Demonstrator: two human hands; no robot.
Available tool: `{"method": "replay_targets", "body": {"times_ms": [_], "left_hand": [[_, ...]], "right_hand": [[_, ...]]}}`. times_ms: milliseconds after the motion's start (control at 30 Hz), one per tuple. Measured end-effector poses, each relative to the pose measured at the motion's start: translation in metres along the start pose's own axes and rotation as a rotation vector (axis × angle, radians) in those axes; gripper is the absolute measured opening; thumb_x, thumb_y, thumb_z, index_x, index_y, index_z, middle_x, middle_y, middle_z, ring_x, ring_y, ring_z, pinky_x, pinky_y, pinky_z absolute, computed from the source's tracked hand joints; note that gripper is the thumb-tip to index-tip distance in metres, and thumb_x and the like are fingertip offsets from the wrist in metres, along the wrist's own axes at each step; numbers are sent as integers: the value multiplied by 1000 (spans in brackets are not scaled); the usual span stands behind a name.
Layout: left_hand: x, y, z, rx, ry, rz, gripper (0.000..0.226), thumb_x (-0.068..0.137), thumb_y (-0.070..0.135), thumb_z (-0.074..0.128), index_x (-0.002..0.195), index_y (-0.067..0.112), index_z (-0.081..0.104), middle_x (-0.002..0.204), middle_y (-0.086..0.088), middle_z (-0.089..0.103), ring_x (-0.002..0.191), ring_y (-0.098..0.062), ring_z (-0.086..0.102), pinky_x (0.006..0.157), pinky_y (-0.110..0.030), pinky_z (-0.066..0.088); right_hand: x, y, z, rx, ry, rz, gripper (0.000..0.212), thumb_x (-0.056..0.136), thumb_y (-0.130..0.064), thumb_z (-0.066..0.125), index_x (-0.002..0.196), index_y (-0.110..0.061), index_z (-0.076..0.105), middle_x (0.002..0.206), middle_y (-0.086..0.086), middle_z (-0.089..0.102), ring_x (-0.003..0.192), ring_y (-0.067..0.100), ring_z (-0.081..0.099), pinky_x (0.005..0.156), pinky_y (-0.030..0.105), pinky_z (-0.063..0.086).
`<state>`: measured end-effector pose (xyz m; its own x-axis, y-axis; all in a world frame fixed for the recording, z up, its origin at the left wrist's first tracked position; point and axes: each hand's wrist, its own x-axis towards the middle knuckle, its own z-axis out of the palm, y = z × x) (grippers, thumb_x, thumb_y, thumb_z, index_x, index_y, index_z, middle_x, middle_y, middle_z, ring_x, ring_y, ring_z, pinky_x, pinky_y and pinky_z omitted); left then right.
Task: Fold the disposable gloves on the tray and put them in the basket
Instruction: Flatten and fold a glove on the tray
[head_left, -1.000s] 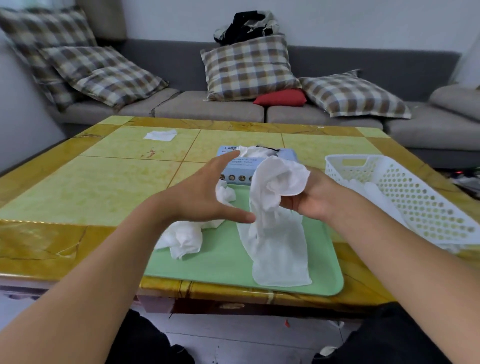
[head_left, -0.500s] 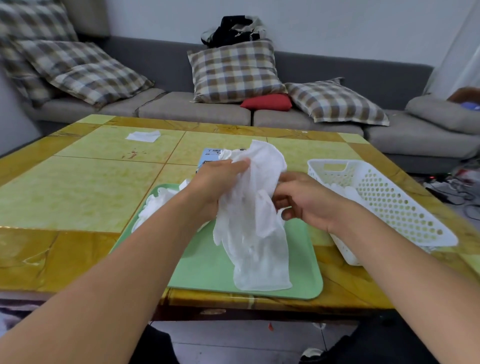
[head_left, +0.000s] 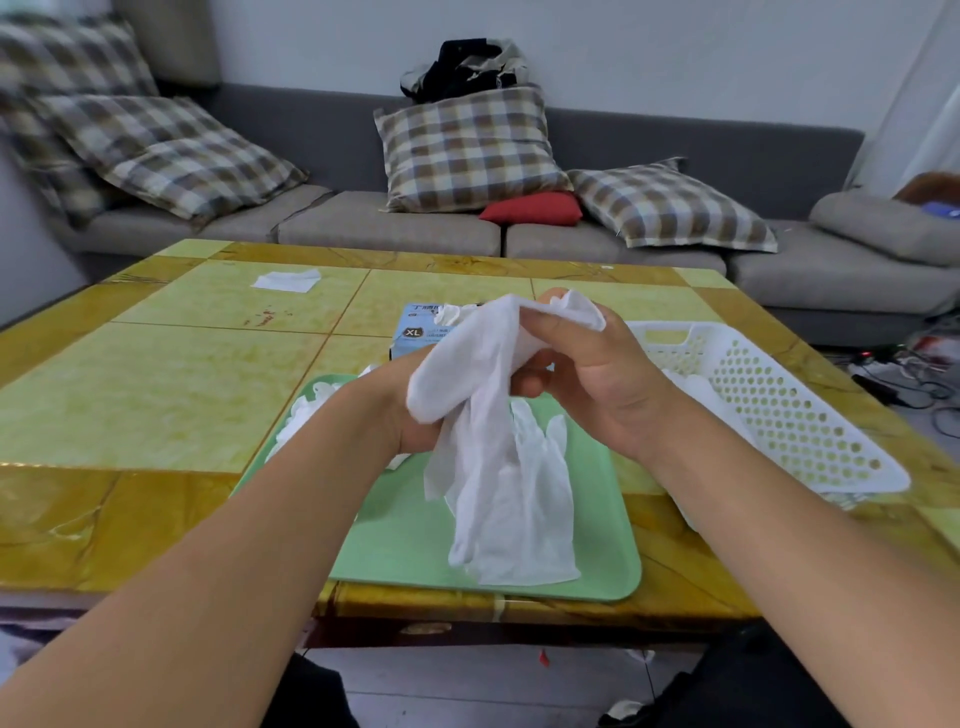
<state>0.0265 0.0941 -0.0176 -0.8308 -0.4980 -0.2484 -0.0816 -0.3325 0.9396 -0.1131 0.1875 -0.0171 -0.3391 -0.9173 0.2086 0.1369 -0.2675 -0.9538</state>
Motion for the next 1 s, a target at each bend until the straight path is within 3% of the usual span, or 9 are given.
{"method": "replay_targets", "body": {"times_ms": [67, 133, 233, 333, 400, 533, 633, 800, 1000], "left_hand": [[3, 0, -3, -25, -15, -5, 31, 91, 10, 63, 120, -2, 61, 98, -18, 65, 86, -27, 62, 69, -33, 59], [5, 7, -3, 50, 89, 99, 39, 97, 34, 50, 113, 3, 68, 105, -22, 68, 89, -29, 60, 75, -37, 52], [1, 14, -3, 121, 21, 298, 62, 86, 60, 51, 126, 15, 66, 129, -8, 67, 111, -24, 66, 91, -38, 48], [-2, 5, 4, 460, 11, 509, 47, 74, 34, 85, 117, 20, 71, 116, 1, 74, 111, -24, 68, 100, -43, 53], [0, 0, 9, 502, 85, 555, 32, 78, 12, 86, 108, 15, 73, 106, -1, 76, 105, -26, 70, 98, -45, 55], [1, 4, 2, 348, 157, 491, 6, 91, 12, 71, 96, 11, 75, 92, -6, 77, 82, -17, 70, 74, -30, 57], [-1, 6, -1, 282, 149, 416, 14, 94, 18, 67, 98, 7, 75, 90, -7, 75, 77, -14, 68, 65, -22, 52], [-4, 5, 3, 261, 120, 320, 26, 97, 21, 64, 110, 0, 71, 101, -17, 74, 85, -22, 67, 73, -32, 52], [-2, 7, 14, 44, 289, 155, 20, 97, 20, 57, 92, 8, 72, 83, -12, 71, 72, -24, 66, 69, -34, 50]], "right_hand": [[-1, -2, 0, -69, 192, -34, 19, 81, -17, 81, 82, -13, 62, 84, 11, 66, 76, 26, 61, 62, 36, 52], [-1, -5, -2, -185, 318, -53, 18, 76, -17, 86, 83, -11, 71, 88, 13, 73, 81, 24, 68, 75, 51, 58], [-4, -10, -3, -308, 353, -22, 19, 73, -17, 89, 84, -8, 76, 86, 12, 76, 76, 19, 70, 71, 39, 57], [-8, -9, 2, -379, 227, 46, 12, 73, -16, 87, 79, -14, 77, 78, 4, 72, 73, 15, 69, 69, 32, 53], [-7, -12, 2, -372, 210, 97, 15, 75, -16, 86, 83, -10, 74, 80, 4, 72, 77, 18, 71, 72, 35, 55], [-10, -23, -9, -191, 48, 220, 32, 80, -16, 81, 109, -5, 72, 103, 9, 76, 91, 22, 72, 74, 32, 60], [-12, -21, -16, -77, -2, 258, 55, 72, -13, 80, 124, -2, 68, 121, 17, 72, 101, 25, 71, 82, 32, 62], [-11, -17, -20, 41, 20, 287, 54, 70, -10, 77, 122, 0, 69, 117, 16, 73, 96, 23, 73, 81, 30, 62], [-14, -17, -22, 1, 112, 312, 44, 74, -27, 78, 112, -7, 73, 108, 11, 74, 95, 24, 69, 85, 36, 58]]}}
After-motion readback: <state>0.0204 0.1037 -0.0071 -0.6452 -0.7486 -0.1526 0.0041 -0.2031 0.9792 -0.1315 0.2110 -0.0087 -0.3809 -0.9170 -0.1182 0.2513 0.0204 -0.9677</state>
